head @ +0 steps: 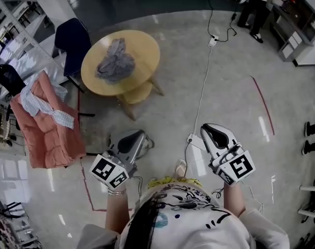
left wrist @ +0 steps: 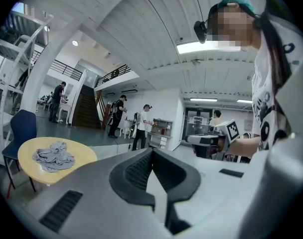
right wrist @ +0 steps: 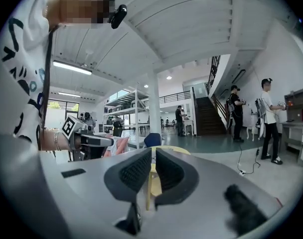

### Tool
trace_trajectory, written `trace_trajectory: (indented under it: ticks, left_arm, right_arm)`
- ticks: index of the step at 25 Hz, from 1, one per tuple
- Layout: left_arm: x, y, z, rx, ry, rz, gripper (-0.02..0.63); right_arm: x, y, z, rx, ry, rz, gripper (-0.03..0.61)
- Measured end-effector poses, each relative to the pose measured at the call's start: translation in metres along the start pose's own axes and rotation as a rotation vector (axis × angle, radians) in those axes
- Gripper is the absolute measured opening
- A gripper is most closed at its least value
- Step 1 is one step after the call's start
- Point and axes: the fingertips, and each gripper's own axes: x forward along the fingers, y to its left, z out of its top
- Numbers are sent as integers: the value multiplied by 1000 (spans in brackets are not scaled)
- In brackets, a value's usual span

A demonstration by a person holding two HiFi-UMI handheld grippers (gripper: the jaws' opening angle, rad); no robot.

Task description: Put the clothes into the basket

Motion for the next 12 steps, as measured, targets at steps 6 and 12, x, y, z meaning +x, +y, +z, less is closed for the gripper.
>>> trace_trajectory:
  ticks: [6,12]
  left_arm:
    - [32,-3,-5,-6,5,41,14]
    - [48,6,-6,-16,13,59,14]
  right_arm:
    - [-1,-30,-9,1,7,51,31]
    - [14,-49,-14,15,21,73,31]
